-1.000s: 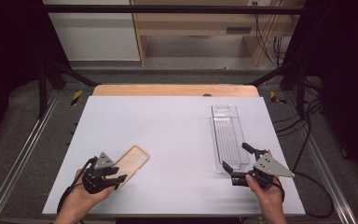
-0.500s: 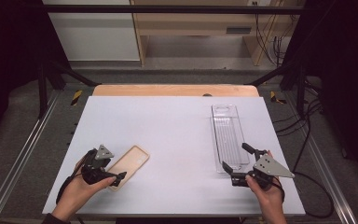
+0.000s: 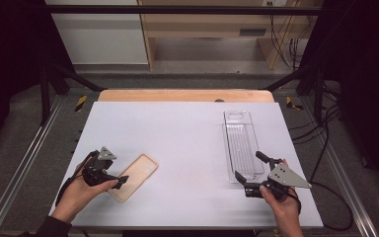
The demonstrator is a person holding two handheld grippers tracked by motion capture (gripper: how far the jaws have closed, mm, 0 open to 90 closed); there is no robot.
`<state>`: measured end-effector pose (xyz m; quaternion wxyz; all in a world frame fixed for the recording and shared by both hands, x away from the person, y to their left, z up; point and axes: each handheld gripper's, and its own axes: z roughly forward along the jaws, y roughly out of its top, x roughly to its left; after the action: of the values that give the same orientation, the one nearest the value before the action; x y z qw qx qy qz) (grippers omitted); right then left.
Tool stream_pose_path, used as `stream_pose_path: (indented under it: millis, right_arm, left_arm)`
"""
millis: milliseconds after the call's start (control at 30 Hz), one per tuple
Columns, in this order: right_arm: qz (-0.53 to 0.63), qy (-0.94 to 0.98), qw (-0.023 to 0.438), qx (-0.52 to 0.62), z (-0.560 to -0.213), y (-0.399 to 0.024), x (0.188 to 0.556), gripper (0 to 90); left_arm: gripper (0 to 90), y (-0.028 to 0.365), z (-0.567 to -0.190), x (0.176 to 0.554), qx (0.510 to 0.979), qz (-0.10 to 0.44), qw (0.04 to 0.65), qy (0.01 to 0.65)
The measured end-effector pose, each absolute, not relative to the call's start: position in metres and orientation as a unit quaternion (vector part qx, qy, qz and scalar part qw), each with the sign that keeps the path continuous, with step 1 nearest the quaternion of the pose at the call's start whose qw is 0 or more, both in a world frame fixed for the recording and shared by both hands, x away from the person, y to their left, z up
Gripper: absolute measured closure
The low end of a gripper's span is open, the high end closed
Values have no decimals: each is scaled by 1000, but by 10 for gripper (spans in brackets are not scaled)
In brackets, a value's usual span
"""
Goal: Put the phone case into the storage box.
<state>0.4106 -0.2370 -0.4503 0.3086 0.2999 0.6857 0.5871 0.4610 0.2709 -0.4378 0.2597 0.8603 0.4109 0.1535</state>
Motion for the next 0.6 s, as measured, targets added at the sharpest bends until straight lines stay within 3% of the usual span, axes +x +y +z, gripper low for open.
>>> stream_pose_path:
  millis: [600]
  right_arm:
    - [587, 686, 306, 301, -451, -236, 411, 40]
  left_arm:
    - [224, 276, -441, 465, 868, 144, 247, 406]
